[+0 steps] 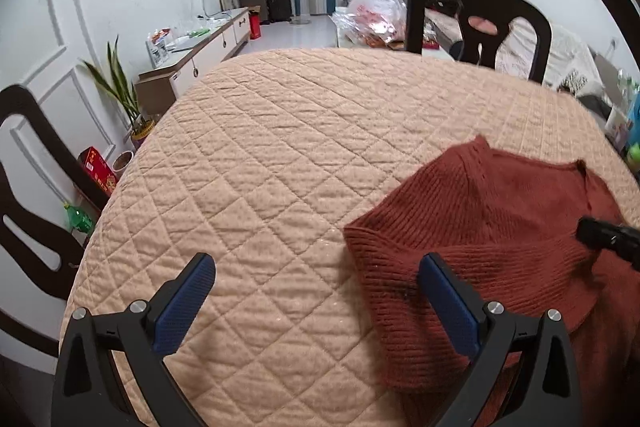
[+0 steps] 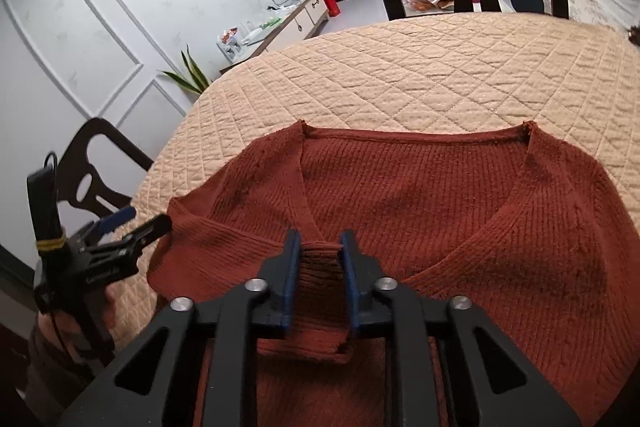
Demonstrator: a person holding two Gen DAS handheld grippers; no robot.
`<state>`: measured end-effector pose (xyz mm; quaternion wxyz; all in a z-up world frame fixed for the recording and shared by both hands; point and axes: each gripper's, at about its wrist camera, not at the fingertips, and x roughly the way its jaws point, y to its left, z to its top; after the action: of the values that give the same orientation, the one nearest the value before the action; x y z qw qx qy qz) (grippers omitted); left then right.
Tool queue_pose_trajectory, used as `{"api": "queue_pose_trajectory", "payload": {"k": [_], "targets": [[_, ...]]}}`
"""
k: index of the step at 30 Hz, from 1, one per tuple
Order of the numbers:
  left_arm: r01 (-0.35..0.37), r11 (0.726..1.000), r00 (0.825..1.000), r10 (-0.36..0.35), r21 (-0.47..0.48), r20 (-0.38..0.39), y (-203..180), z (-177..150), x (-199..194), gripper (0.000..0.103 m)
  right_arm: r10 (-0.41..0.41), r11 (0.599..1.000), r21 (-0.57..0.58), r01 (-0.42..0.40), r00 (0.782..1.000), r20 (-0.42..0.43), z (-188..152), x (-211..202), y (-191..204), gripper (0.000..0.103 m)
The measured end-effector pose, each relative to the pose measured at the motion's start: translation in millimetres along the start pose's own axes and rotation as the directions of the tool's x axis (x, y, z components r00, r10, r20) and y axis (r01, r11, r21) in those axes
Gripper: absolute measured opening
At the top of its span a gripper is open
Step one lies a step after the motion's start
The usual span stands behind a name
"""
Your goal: Fold small clothes
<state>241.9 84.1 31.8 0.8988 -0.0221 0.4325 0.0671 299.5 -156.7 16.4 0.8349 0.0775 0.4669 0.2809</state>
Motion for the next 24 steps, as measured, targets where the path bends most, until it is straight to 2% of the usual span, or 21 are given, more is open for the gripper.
{"api": "queue_pose_trajectory", "payload": {"k": [7,13,16,17,20,24], "targets": [[-0.011,1.000,1.000,0.011,-0.026,-0.015,2.2,-2.1,6.7,0.102,-0.040,0.999,-0.014,0.041,0.995,0.091,13.5,-11.6,8.3,0.005],[-0.028,1.000,1.000,0.028,-0.009,-0.015,0.1,-4.0,6.9,0.103,-0.137,0.990,-0.012,0.137,0.990,0.015,9.4,12.9,4.5,0.006],[-0.034,0.999,0.999,0.033,-0.006,-0.018,-0.1,-5.1,6.7,0.103,-0.214,0.977,-0.014,0.214,0.977,0.015,7.1,18.1,2.2,0.016],[-0.036,0.999,0.999,0.035,-0.005,-0.018,0.5,-6.1,6.1,0.103,-0.224,0.975,-0.009,0.224,0.974,0.022,7.6,16.1,1.1,0.024],[-0.042,0.999,0.999,0.042,-0.004,-0.021,1.3,-8.3,2.6,0.103,-0.205,0.978,-0.013,0.206,0.977,0.049,6.6,0.7,1.3,0.025],[-0.052,0.998,0.999,0.052,0.025,-0.007,-1.5,-13.2,-5.1,0.103,-0.219,0.970,-0.096,0.224,0.974,0.063,-6.0,-12.1,14.0,0.025]]}}
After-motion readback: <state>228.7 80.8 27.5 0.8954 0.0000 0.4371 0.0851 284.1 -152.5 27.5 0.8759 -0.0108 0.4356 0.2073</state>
